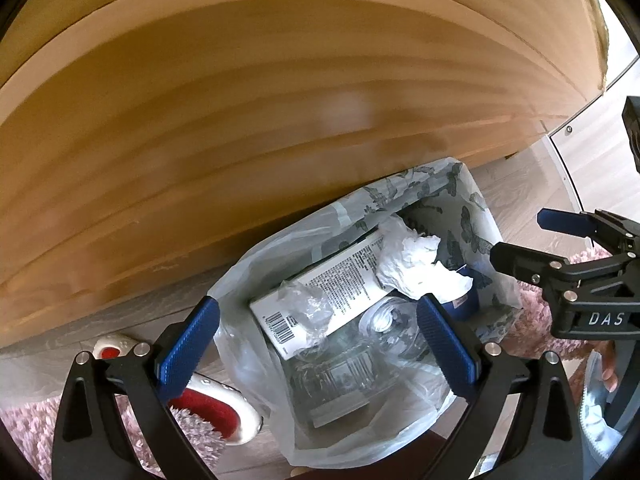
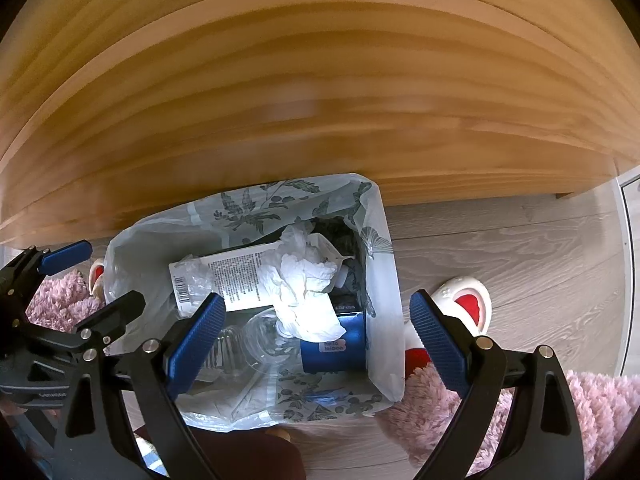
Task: Collect trash
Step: 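Raise both open tools from the bin back toward the bed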
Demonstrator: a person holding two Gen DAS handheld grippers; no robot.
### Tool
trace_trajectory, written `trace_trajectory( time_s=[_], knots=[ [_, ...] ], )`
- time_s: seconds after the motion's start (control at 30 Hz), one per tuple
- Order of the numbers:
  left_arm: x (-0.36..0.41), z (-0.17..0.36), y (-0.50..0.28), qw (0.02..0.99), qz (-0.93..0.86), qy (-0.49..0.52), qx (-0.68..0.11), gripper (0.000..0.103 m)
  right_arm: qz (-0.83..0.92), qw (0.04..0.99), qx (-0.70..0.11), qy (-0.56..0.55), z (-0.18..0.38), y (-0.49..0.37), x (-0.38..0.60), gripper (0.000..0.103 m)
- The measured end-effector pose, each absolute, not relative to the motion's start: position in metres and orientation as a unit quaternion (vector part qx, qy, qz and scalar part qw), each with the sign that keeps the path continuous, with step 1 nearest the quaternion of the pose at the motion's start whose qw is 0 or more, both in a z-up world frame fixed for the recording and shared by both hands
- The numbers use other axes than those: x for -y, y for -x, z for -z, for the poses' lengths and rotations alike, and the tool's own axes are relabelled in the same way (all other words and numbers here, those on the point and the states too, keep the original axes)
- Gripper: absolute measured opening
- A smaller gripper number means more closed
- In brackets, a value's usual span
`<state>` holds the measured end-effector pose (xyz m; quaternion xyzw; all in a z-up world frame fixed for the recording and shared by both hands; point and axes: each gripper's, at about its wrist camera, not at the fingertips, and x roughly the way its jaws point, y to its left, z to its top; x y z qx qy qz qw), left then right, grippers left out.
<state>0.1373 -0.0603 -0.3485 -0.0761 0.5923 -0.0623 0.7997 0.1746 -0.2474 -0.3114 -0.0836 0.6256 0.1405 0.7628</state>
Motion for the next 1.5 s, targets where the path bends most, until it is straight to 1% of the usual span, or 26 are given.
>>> trace_trajectory(
  time_s=[0.33,0.5,1.03,1.07,1.1,1.5],
  knots=[
    [0.061,0.34,-0.14,0.813,0.066,0.068,-0.575,0.095,-0.143,0.771,-0.615,0.08,0.306,-0.171,0.25,0.089],
    [0.062,0.325,-0.136,0.831,0.06,0.048,-0.551,0.095,-0.144,0.779,-0.606,0.077,0.297,-0.169,0.252,0.089],
    [0.056,0.258,-0.116,0.886,0.058,0.046,-0.457,0.095,-0.178,0.833,-0.52,0.06,0.241,-0.152,0.252,0.089],
    [0.055,0.253,-0.114,0.89,0.057,0.046,-0.451,0.095,-0.179,0.836,-0.515,0.057,0.238,-0.151,0.252,0.094],
    [0.054,0.249,-0.112,0.892,0.056,0.047,-0.446,0.095,-0.182,0.841,-0.506,0.053,0.233,-0.15,0.253,0.095],
    [0.041,0.204,-0.098,0.922,0.041,0.049,-0.382,0.095,-0.193,0.875,-0.444,0.023,0.192,-0.139,0.263,0.095]
  ],
)
